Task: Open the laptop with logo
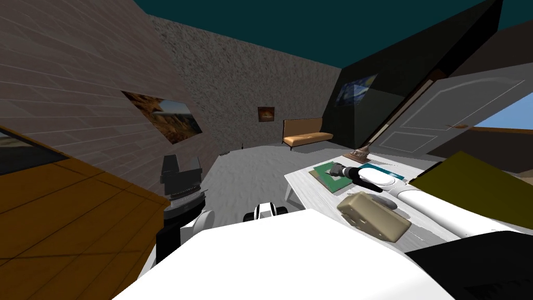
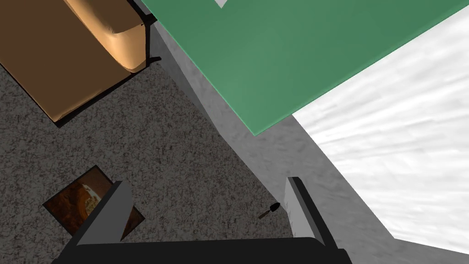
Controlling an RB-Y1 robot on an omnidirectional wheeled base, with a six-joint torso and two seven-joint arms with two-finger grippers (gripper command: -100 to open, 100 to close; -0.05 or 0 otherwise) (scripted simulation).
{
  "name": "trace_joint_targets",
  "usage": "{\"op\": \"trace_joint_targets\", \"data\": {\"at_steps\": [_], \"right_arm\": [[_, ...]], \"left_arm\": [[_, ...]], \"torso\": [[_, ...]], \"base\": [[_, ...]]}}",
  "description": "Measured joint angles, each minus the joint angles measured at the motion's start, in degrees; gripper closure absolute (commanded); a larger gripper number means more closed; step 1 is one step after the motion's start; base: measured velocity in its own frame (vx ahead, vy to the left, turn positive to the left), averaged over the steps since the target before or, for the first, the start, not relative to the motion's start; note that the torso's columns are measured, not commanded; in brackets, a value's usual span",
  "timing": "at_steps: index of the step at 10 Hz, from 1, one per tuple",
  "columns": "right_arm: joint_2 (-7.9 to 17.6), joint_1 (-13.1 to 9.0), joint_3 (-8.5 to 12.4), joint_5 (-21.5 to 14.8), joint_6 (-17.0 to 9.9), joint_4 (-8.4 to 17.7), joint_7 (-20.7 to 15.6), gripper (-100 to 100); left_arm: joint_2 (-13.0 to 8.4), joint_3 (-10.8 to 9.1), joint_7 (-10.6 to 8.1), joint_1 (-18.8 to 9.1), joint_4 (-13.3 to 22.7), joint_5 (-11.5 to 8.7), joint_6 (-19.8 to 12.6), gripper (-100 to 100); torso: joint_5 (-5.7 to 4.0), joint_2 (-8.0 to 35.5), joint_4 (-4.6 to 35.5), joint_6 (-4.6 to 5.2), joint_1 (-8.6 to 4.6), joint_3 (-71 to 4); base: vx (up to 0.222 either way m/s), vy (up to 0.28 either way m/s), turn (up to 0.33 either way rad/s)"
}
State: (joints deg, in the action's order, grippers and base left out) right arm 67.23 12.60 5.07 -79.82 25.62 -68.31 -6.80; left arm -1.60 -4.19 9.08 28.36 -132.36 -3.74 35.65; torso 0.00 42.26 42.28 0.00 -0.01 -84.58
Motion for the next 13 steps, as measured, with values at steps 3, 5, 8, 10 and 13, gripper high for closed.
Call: {"op": "trace_joint_targets", "data": {"at_steps": [3, 5, 8, 10, 13], "right_arm": [[-0.18, -0.85, 0.56, 3.16, 2.54, 2.08, -3.65, -100], [-0.3, -1.39, 0.94, 5.11, 4.18, 3.41, -6.0, -100], [-0.42, -2.24, 1.49, 8.15, 6.77, 5.42, -9.65, -100], [-0.49, -2.73, 1.83, 9.89, 8.27, 6.6, -11.76, -100], [-0.66, -3.59, 2.31, 12.66, 10.56, 8.55, -15.0, -100]], "left_arm": [[0.0, 0.0, 0.0, 0.0, 0.0, 0.0, 0.0, 0], [0.0, 0.0, 0.0, 0.0, 0.0, 0.0, 0.0, 0], [0.0, 0.0, 0.0, 0.0, 0.0, 0.0, 0.0, 0], [0.0, 0.0, 0.0, 0.0, 0.0, 0.0, 0.0, 0], [0.0, 0.0, 0.0, 0.0, 0.0, 0.0, 0.0, 0]], "torso": [[-0.01, 0.03, 0.01, 0.0, -0.02, 0.02], [0.01, 0.03, 0.01, -0.01, 0.02, 0.02], [0.0, 0.02, 0.01, 0.0, 0.01, 0.02], [-0.01, -0.01, 0.0, 0.0, -0.01, -0.01], [0.0, 0.05, 0.01, 0.0, 0.0, 0.03]], "base": [[-0.053, -0.046, 0.086], [-0.058, -0.039, 0.084], [-0.065, -0.036, 0.102], [-0.053, -0.035, 0.073], [-0.06, -0.034, 0.081]]}}
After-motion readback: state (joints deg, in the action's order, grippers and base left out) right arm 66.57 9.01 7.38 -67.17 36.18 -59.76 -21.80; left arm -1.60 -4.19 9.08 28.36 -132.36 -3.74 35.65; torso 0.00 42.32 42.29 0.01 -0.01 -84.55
